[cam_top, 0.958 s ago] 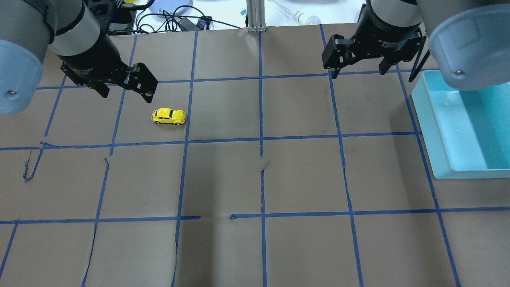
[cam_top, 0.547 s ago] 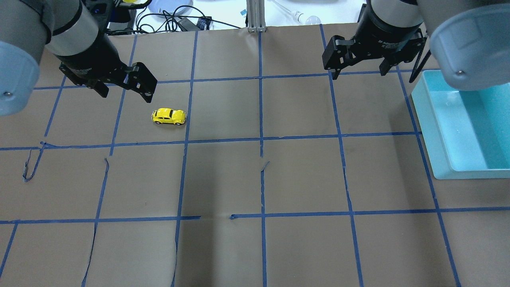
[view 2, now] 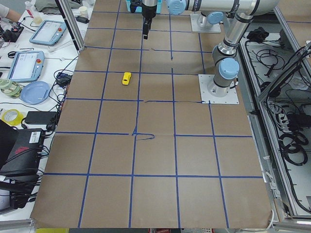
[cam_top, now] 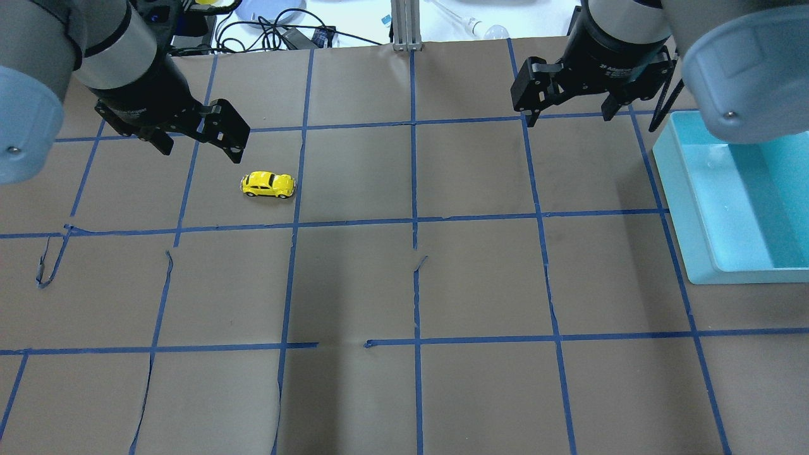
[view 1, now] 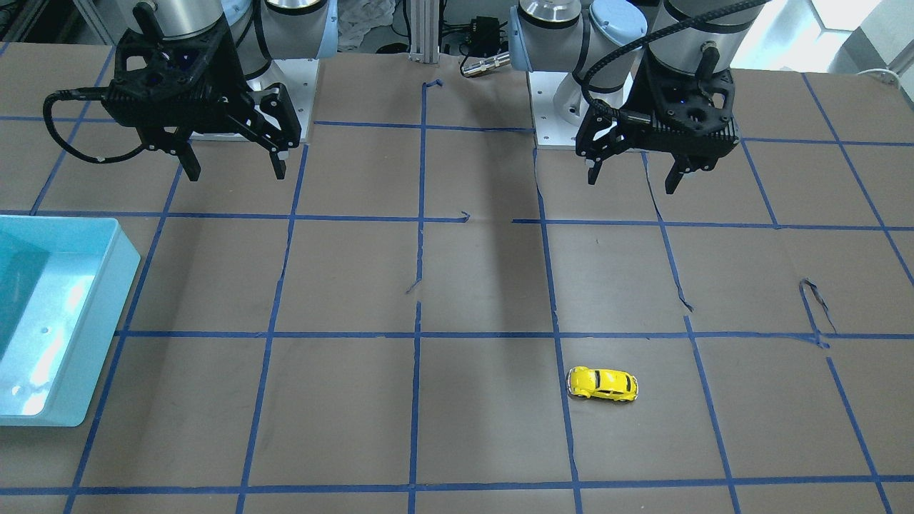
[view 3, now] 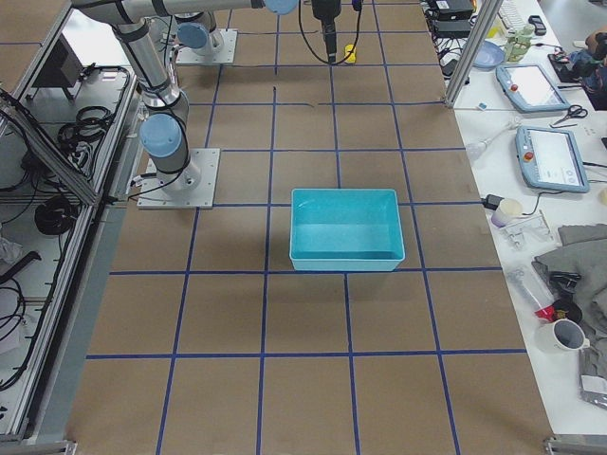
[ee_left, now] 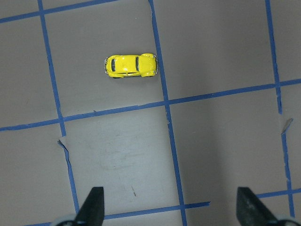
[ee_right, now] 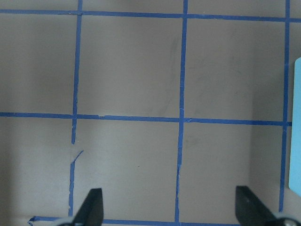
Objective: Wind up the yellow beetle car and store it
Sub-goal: 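Lower the left gripper over the yellow beetle car and grasp it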
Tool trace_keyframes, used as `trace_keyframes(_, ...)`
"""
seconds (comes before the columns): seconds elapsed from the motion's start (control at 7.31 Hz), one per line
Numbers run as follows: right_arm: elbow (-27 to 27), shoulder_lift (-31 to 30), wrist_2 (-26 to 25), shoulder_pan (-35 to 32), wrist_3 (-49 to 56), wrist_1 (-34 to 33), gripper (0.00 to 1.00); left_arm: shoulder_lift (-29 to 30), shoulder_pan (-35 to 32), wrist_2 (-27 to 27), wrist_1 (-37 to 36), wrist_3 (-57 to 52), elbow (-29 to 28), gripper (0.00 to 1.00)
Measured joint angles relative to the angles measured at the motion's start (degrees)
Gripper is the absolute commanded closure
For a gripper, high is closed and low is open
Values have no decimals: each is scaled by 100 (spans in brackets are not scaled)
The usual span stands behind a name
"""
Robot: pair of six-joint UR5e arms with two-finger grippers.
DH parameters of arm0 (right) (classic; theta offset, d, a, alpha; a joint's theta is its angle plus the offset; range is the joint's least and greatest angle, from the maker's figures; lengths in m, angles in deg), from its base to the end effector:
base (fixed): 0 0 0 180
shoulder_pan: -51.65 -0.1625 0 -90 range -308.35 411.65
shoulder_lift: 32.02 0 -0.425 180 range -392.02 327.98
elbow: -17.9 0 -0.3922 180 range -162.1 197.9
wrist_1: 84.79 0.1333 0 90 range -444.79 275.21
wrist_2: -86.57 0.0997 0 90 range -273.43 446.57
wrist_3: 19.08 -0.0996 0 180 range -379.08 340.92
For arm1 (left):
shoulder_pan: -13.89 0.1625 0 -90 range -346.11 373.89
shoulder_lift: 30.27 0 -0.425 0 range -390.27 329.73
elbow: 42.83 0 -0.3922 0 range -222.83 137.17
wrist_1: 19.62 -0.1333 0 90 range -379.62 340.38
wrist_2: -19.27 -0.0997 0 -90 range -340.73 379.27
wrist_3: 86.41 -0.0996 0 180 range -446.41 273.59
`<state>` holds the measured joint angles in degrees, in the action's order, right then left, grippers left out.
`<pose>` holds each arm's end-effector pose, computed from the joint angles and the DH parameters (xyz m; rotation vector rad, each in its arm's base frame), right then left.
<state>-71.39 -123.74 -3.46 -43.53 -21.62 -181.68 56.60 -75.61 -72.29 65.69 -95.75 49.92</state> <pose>0.1773 -0.4796 0.5218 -0.0718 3.1200 -0.2539 -0.1264 -0.4782 0.4991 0.2374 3.0950 -0.1333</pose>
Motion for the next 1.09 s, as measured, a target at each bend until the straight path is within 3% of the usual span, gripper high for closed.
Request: trace_keyframes(1.09, 5, 5, 7, -13, 0, 0, 0, 140, 50, 3, -75, -245, 60, 0)
